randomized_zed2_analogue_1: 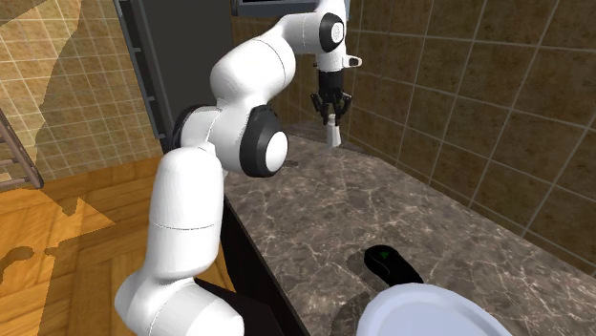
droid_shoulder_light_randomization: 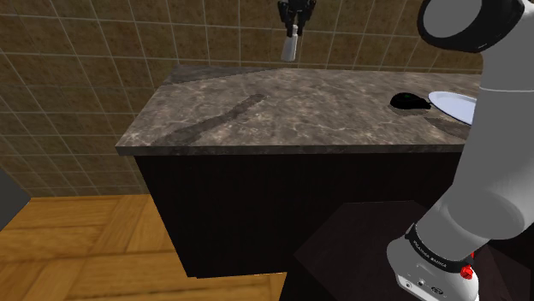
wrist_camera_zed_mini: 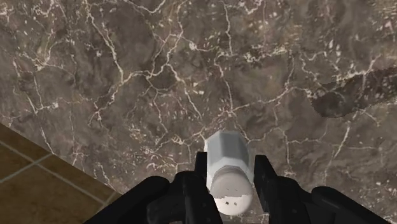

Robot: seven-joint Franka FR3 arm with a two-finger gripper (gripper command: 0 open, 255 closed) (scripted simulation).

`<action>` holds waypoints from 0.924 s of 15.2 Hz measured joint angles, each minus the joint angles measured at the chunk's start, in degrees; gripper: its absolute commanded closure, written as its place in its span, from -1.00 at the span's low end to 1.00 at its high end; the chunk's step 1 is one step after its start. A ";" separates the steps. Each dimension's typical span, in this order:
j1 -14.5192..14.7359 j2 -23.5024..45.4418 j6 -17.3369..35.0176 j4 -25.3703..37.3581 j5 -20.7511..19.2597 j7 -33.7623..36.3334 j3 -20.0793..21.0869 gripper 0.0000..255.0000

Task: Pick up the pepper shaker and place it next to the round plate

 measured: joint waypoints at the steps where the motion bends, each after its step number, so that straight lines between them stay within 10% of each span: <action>1: -0.50 -1.52 1.07 -2.50 0.06 -0.59 -0.19 1.00; 14: -9.76 -17.92 8.25 -25.07 0.57 -15.39 -6.19 1.00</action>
